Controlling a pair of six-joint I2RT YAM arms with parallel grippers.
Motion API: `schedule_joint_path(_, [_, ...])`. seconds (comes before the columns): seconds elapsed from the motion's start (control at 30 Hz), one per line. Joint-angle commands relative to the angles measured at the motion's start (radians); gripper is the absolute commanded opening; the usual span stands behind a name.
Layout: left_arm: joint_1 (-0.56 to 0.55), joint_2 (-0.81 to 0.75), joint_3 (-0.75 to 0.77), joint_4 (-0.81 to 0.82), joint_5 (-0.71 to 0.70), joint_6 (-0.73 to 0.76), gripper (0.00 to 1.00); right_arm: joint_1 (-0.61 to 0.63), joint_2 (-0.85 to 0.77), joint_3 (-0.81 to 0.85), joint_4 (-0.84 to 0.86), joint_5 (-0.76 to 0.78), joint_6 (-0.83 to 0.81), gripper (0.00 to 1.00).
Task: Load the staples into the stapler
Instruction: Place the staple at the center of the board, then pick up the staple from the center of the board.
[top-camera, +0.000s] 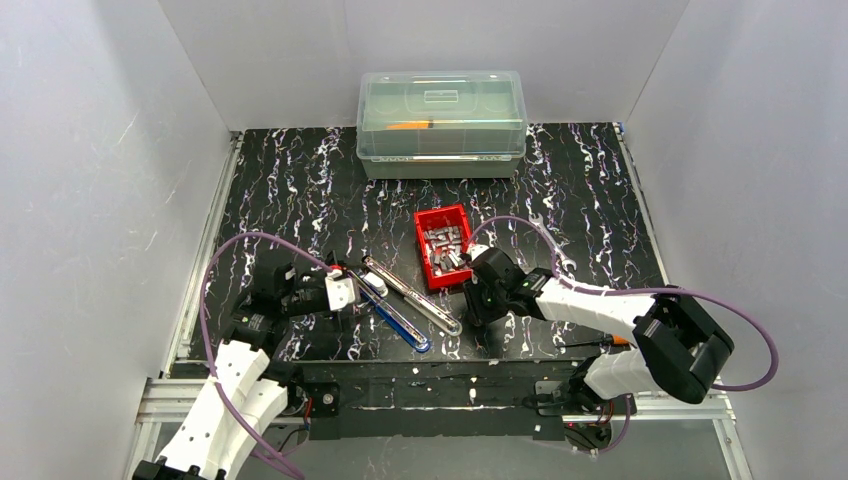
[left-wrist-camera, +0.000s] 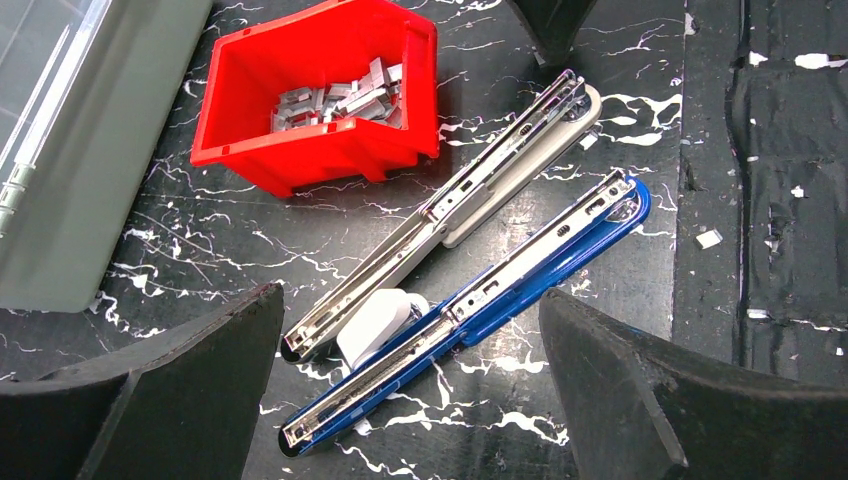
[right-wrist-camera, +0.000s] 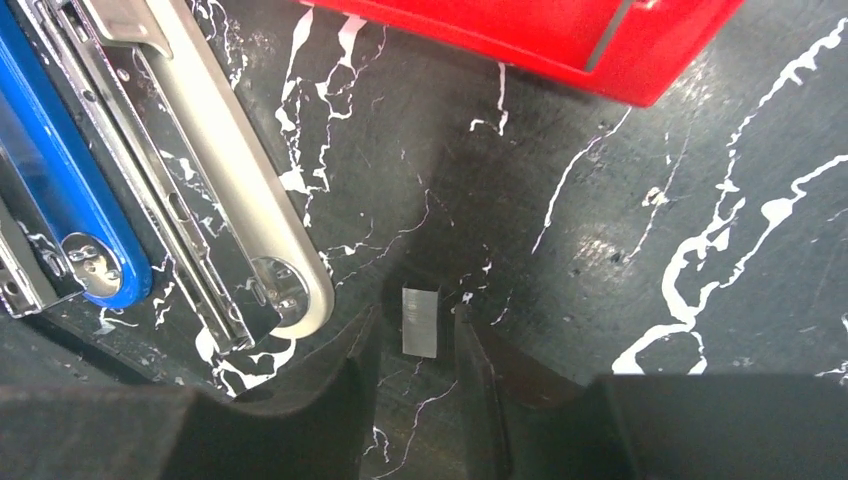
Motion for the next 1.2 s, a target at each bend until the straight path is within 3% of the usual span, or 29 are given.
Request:
schedule_joint_path(0.0, [-0.004,0.0,0.007,-0.018,0.032,-0.006,0.99,0.002,0.02,0.017,-0.029,0.069,0.01,0.45])
schedule_joint_path(0.1, [-0.003,-0.002,0.006,-0.02,0.028,-0.005,0.99,0.002,0.027,0.028,-0.043,0.079,0.006,0.51])
schedule_joint_path(0.23, [-0.002,-0.002,0.005,-0.023,0.03,-0.003,0.99,0.002,0.029,0.055,-0.067,0.089,-0.002,0.51])
schedule_joint_path(0.47, [-0.003,-0.003,0.007,-0.028,0.026,-0.002,0.99,0.008,0.034,0.081,-0.087,0.107,-0.015,0.41])
schedule_joint_path(0.97, [-0.004,-0.028,0.009,-0.053,0.015,0.016,0.99,0.055,0.088,0.128,-0.108,0.16,0.0,0.38])
schedule_joint_path(1.17, [-0.003,-0.036,0.007,-0.055,0.019,0.016,0.99,0.058,0.128,0.157,-0.134,0.176,0.002,0.32])
